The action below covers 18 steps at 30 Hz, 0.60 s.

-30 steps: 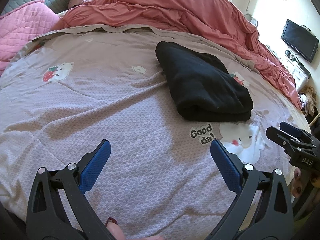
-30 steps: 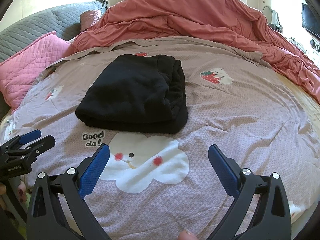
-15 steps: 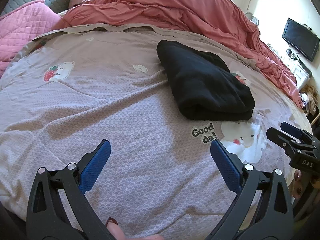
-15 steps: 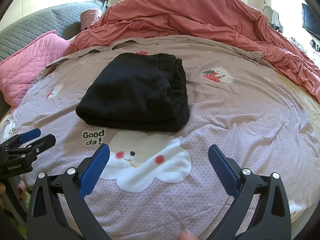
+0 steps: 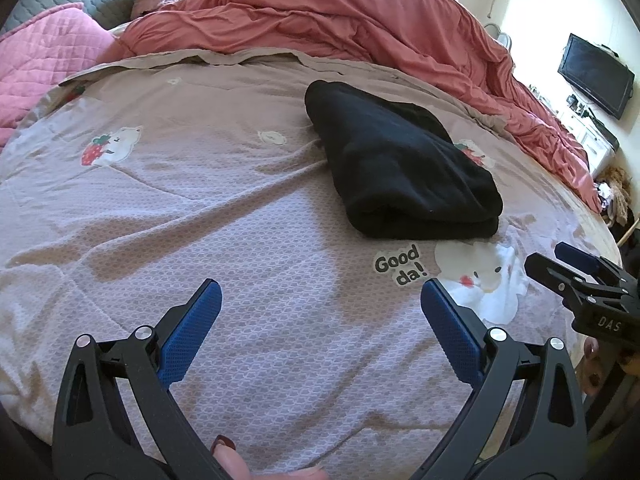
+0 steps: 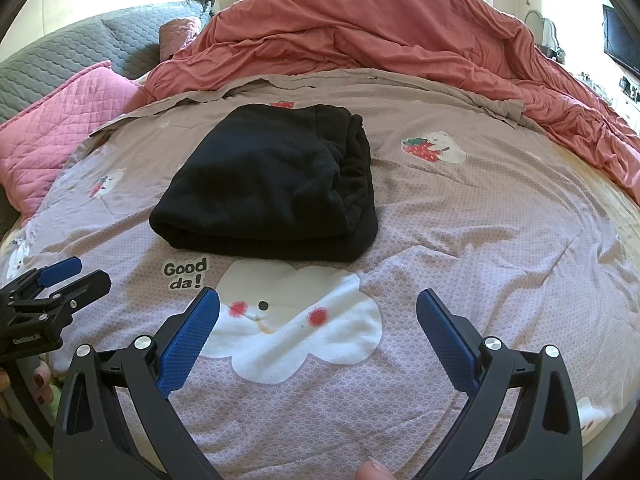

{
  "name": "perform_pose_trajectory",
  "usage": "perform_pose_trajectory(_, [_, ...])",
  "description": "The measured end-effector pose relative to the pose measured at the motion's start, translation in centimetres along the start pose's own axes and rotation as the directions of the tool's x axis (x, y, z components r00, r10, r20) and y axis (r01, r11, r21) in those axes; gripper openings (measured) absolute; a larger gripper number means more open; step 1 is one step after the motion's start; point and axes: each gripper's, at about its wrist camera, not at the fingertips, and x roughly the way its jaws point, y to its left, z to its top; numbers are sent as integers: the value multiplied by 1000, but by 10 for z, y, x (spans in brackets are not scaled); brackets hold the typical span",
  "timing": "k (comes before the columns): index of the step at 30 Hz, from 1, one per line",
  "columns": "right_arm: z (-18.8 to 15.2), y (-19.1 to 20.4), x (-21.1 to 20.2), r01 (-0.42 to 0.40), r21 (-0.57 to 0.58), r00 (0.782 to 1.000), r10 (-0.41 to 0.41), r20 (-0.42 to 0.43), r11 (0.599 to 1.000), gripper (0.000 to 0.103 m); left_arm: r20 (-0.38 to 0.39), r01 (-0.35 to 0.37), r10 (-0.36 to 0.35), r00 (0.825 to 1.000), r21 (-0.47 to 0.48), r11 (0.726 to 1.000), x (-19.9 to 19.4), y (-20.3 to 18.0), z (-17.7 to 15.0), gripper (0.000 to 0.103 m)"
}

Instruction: Fold small clothes

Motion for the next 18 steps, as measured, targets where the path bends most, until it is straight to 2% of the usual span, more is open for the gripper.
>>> perform_pose_trajectory(8, [-2,-4,1,9,12,1000,-9,-2,1000,98,14,2,-2,1000,8,1000,-2,-2,0,93])
perform_pose_trajectory(13, [-3,-10,2,20,31,1000,-20,-7,999,98,28,28,-28,999,15,1000,-5,-4,1,93])
perform_pose_trajectory(18, [-4,-19,3,46,61,999,-45,-19,997,98,39,-11,10,999,30,999,-6,-7,1,93])
